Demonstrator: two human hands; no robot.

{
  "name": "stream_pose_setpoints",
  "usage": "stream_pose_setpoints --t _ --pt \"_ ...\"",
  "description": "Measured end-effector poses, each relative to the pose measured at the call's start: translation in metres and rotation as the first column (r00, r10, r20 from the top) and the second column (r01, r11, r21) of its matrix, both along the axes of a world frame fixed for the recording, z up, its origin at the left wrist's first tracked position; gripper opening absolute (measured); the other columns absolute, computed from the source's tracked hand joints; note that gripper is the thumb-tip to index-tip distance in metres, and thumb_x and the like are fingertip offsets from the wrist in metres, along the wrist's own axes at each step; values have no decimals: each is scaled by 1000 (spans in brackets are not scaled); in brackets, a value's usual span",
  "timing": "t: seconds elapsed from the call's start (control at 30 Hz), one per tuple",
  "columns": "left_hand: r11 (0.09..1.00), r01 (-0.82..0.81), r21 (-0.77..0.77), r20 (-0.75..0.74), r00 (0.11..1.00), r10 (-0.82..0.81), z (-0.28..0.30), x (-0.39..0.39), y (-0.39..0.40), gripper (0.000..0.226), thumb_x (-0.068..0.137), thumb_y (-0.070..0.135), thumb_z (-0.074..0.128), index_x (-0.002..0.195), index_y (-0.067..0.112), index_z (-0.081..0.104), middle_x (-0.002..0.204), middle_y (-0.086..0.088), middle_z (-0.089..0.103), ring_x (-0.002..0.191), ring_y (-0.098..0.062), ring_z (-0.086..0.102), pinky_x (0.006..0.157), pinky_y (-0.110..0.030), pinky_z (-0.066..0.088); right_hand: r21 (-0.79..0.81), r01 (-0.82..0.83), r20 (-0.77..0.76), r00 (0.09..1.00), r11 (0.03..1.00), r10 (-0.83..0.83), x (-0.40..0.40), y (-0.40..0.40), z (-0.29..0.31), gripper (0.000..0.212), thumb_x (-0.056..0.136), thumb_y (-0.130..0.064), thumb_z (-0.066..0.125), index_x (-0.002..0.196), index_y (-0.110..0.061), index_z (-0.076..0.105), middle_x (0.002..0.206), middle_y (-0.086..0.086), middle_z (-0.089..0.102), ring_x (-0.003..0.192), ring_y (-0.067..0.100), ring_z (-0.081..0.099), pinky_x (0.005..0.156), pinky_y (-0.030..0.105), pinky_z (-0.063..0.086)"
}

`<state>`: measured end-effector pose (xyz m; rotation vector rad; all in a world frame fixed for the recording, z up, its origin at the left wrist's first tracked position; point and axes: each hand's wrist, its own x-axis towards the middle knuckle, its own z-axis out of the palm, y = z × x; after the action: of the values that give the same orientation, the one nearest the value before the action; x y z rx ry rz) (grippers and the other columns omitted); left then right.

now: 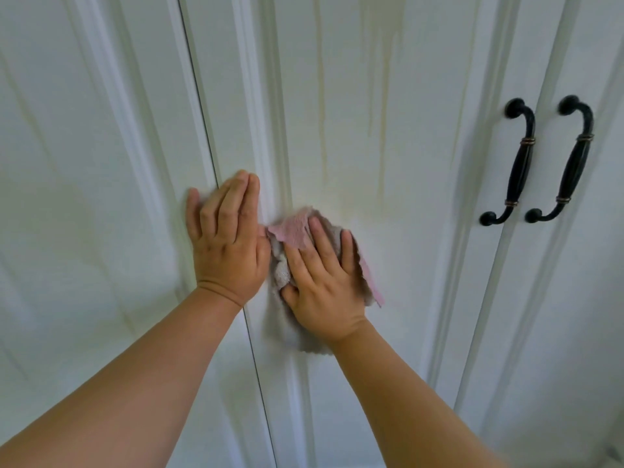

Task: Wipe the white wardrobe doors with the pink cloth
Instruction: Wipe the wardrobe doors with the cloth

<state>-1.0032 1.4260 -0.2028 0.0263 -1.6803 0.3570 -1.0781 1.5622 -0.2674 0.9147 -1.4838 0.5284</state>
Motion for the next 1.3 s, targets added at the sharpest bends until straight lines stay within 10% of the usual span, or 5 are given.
stream_pose_setpoints --t 0.4,0.77,1.0,1.3 --pt "1000 9 9 -43 999 -9 0 -4 -1 52 98 20 37 148 7 42 148 -7 39 134 -28 41 117 -58 24 -151 -87 45 995 985 95 12 -18 70 47 89 -11 68 135 -1 60 145 14 54 142 37 39 121 60 11" --pt "979 172 107 -82 983 -164 38 8 25 34 90 16 39 115 5 60 118 -15 57 103 -32 53 95 -46 32 125 -227 22 974 966 226 -1 13 -7 38 98 -10 53 134 -2 62 148 12 50 147 31 36 121 59 14" --pt "954 258 155 -204 953 -225 117 -11 30 43 95 21 36 127 4 57 139 -13 55 128 -29 50 117 -50 25 -62 -189 -14 982 980 188 7 -13 103 49 94 -14 60 140 1 54 152 14 46 149 33 30 122 58 12" --pt "978 176 111 -140 977 -160 114 -12 25 54 97 29 31 141 3 47 146 -15 48 133 -30 45 118 -54 23 44 -129 -81 988 991 132 -26 49 107 53 95 -23 47 143 -2 50 155 15 40 148 35 32 121 58 13"
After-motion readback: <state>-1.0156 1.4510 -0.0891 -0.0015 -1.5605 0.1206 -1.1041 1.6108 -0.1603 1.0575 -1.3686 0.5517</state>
